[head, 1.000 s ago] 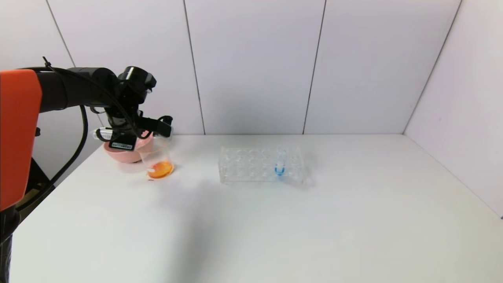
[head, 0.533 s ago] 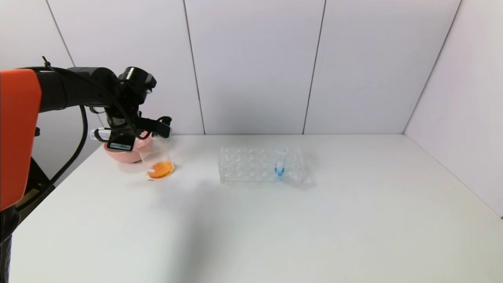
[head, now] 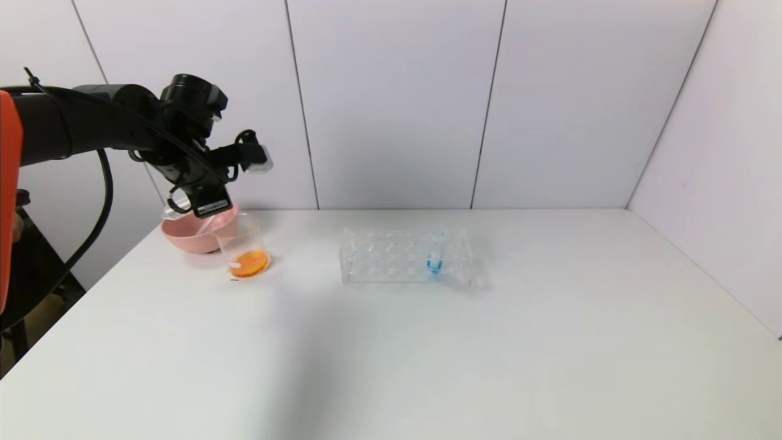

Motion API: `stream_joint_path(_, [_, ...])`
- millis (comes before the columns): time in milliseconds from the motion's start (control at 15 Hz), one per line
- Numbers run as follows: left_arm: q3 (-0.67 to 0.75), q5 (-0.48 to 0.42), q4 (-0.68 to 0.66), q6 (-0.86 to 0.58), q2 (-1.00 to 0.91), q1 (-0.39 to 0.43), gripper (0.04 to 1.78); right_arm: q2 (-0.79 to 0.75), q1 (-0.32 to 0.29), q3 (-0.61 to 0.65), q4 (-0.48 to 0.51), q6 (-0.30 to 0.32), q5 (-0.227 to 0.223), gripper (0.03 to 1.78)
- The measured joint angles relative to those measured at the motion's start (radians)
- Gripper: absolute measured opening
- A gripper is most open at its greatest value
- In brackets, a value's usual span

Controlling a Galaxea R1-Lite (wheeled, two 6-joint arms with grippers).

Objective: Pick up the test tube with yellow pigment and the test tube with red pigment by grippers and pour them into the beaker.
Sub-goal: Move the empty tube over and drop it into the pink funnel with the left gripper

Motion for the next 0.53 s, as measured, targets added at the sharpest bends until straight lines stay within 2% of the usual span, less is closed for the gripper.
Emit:
stream_joint_path(267, [0.005, -0.024, -0.151, -0.324, -0.025, 0.036, 0.45, 0.000, 0.000, 0.000, 0.000, 0.000, 0.000, 1.70])
stream_joint_path(533, [0.007, -0.020, -0.380, -0.454, -0.027, 0.089, 0.45, 0.000, 0.000, 0.000, 0.000, 0.000, 0.000, 1.70])
